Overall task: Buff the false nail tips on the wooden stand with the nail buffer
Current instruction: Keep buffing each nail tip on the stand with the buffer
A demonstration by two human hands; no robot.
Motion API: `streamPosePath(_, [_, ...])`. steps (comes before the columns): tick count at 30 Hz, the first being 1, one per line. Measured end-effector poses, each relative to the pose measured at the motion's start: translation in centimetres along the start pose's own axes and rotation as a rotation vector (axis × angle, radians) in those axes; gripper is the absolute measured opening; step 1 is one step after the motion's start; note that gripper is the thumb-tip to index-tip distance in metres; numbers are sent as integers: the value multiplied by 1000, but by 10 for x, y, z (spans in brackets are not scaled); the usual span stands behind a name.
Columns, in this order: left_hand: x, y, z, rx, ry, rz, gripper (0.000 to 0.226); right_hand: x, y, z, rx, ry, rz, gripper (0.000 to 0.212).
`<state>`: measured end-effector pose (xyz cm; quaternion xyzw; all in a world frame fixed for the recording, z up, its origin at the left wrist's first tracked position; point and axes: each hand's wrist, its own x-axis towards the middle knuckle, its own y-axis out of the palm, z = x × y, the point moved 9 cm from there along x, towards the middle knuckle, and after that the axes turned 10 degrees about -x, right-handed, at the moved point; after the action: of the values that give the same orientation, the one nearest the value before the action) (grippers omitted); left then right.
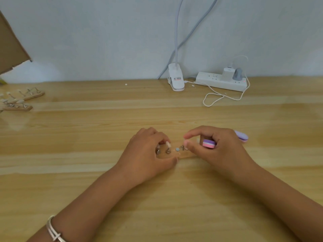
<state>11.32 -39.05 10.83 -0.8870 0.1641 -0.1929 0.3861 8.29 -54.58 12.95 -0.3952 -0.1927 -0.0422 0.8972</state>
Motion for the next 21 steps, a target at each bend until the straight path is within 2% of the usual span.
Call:
streamPosePath(4, [2,1,1,-25,10,-19,38,-2,4,1,-138,3,7,13])
streamPosePath(8, [1,0,-2,-14,36,-34,36,-5,5,8,-172,-29,-8,23])
streamPosePath(12, [1,0,-2,-7,37,-44,41,-6,7,12,-239,-87,-41,14])
streamPosePath(17, [1,0,-2,-2,39,-39,46,-8,7,15,-255,-122,-28,16])
streamPosePath(21, [1,1,-2,-12,32,-33,44,-8,3,12,-262,-87,-4,34])
